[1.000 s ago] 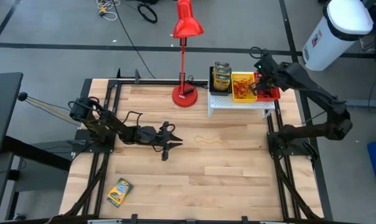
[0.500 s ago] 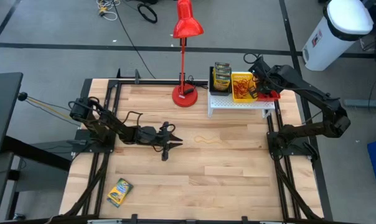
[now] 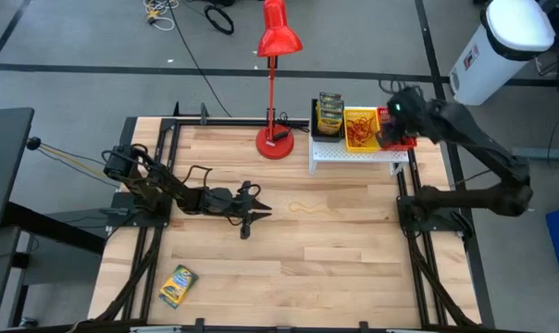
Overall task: Pick & Place Office Desk Supplies
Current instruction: Put the crayon box into the black bin
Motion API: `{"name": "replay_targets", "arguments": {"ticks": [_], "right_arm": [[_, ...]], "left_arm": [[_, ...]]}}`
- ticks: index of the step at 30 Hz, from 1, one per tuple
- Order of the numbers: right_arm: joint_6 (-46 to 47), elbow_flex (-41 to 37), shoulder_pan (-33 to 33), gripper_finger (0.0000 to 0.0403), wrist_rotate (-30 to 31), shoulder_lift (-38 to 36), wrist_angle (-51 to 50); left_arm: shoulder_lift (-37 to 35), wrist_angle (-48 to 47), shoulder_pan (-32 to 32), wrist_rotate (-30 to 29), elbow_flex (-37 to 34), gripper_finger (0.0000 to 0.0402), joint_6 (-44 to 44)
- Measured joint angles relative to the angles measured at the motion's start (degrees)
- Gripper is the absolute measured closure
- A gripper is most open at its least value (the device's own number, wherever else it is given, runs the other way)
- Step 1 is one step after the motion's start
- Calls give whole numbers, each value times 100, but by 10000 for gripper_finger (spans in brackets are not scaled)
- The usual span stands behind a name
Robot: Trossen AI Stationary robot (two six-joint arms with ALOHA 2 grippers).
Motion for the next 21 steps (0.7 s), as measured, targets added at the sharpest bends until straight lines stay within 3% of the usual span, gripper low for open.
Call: {"name": "replay_targets", "arguments": {"ticks": [6, 11, 17, 21], "right_arm": [[352, -507, 1519, 298, 87, -910, 248], [574, -1427, 2899, 391, 318, -1593, 1233], [-95, -2888, 4221, 375, 498, -1881, 3998], [-832, -3777, 4919, 393, 432, -1737, 6237]], "left_arm": [[0, -263, -1, 106, -2, 319, -18], [4, -545, 0, 149, -4, 319, -198], [4, -592, -36, 147, 117, 322, -356], [5, -910, -192, 151, 261, 349, -372]]}}
